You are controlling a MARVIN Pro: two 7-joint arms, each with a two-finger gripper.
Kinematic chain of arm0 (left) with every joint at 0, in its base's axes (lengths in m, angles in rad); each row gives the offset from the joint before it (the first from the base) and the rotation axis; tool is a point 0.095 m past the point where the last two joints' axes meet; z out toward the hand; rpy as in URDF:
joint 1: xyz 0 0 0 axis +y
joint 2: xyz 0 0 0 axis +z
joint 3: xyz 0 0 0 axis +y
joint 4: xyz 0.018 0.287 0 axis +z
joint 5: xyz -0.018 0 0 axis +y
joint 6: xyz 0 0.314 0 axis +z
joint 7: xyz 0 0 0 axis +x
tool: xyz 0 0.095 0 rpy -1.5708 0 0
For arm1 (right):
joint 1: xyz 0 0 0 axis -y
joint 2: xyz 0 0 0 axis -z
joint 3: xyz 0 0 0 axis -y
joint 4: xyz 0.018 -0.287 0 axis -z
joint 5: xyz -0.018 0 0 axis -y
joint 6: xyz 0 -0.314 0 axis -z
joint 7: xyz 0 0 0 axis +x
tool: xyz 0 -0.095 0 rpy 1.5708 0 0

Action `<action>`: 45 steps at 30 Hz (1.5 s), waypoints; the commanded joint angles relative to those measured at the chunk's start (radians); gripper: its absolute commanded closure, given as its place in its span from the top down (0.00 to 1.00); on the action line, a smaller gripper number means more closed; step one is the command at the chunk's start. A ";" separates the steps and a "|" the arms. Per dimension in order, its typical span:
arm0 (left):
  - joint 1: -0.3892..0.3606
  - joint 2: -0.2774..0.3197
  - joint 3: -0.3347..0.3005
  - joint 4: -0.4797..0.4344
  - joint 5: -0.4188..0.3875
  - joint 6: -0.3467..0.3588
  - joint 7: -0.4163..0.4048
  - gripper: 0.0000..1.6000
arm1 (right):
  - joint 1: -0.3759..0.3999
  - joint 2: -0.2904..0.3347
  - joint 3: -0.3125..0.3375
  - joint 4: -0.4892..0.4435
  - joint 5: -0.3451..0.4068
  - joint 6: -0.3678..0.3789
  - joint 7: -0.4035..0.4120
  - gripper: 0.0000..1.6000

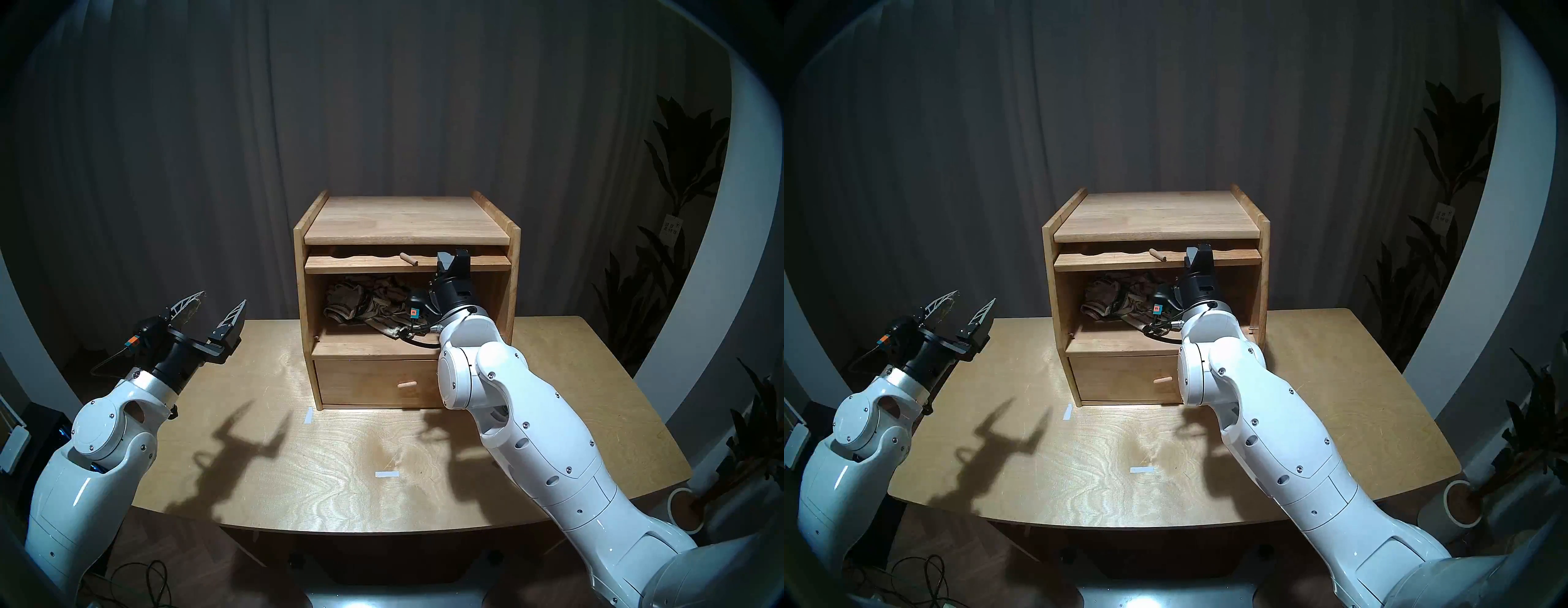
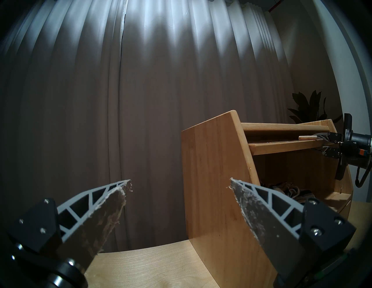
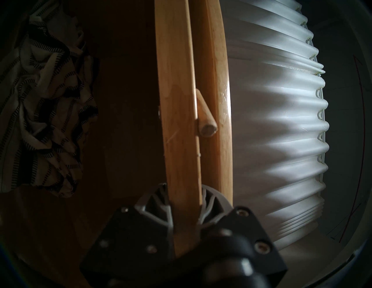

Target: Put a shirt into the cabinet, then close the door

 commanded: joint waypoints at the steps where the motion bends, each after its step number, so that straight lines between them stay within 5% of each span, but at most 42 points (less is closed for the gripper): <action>1: -0.007 -0.001 -0.013 -0.011 -0.001 -0.009 0.002 1.00 | -0.011 -0.004 -0.002 -0.015 -0.011 0.014 -0.020 0.00; 23: -0.008 -0.001 -0.012 -0.011 -0.001 -0.009 0.002 1.00 | -0.089 0.032 -0.005 -0.099 -0.050 0.095 -0.021 0.00; 45: -0.008 -0.001 -0.013 -0.011 -0.001 -0.009 0.002 1.00 | -0.135 -0.001 -0.047 -0.163 -0.031 0.114 -0.042 0.00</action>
